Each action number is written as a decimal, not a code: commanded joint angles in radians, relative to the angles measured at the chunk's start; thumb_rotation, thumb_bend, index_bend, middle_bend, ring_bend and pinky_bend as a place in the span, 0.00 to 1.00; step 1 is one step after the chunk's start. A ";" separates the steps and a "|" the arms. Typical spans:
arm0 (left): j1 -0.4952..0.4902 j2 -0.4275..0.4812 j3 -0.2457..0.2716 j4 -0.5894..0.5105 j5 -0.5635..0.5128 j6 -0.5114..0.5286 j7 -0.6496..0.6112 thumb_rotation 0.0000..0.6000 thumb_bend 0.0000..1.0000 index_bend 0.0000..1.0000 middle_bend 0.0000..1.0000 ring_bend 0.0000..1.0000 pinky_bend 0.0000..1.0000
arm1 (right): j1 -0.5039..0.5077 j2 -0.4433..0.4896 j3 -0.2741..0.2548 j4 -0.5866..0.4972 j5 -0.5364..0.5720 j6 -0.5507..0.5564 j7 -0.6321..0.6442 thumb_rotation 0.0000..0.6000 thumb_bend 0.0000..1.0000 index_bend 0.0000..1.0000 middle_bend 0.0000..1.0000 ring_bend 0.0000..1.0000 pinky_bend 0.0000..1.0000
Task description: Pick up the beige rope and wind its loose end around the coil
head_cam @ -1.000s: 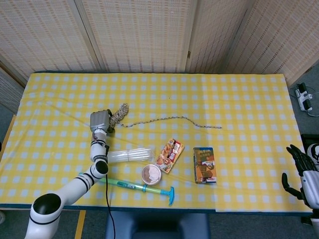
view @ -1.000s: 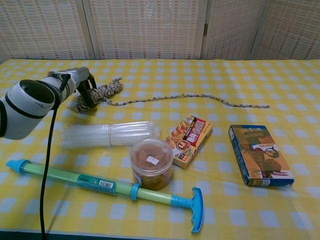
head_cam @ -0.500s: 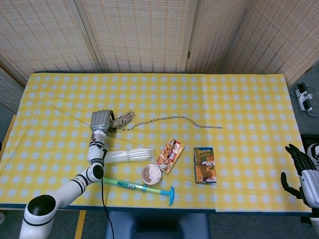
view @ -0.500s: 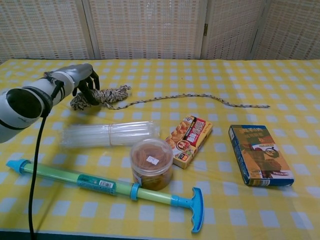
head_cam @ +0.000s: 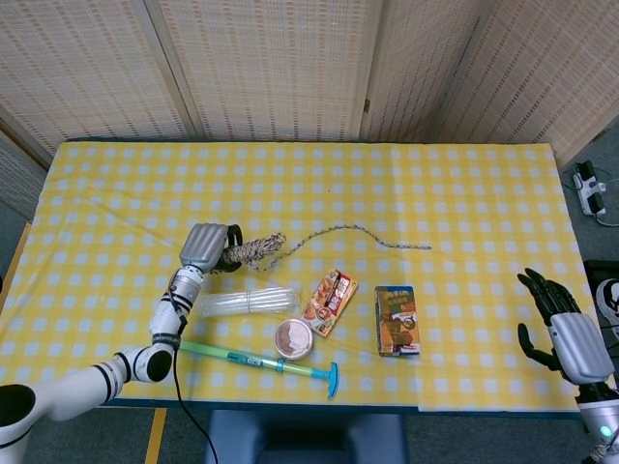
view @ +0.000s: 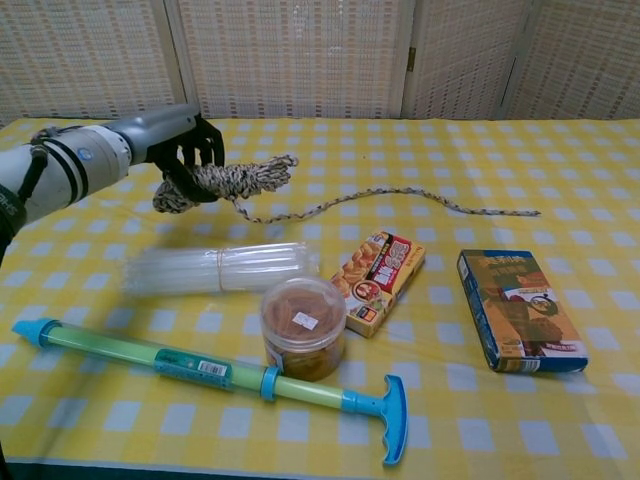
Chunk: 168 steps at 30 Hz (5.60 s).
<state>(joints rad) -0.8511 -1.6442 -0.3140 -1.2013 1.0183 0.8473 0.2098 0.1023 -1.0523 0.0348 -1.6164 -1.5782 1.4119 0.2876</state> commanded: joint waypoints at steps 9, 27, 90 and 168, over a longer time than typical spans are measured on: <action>0.064 0.248 0.055 -0.411 0.158 -0.009 -0.127 1.00 0.29 0.65 0.64 0.58 0.67 | 0.064 -0.013 0.009 -0.039 -0.006 -0.072 -0.076 1.00 0.60 0.09 0.07 0.12 0.08; 0.087 0.522 0.163 -0.757 0.466 -0.037 -0.302 1.00 0.29 0.65 0.64 0.59 0.68 | 0.147 -0.055 0.016 -0.049 0.003 -0.161 -0.164 1.00 0.60 0.13 0.07 0.12 0.08; 0.160 0.363 0.133 -0.566 0.096 0.176 -0.046 1.00 0.29 0.65 0.65 0.59 0.67 | 0.802 -0.761 0.190 0.811 0.410 -0.736 -0.526 1.00 0.30 0.51 0.25 0.21 0.16; 0.070 0.248 0.067 -0.620 0.110 0.152 0.011 1.00 0.29 0.65 0.65 0.58 0.65 | 0.779 -0.580 0.339 0.203 0.525 -0.362 -0.787 1.00 0.57 0.65 0.43 0.36 0.26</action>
<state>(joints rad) -0.7537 -1.3666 -0.2407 -1.8039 1.1696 1.0108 0.1750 0.8688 -1.6283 0.3538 -1.3872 -1.0747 1.0279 -0.4709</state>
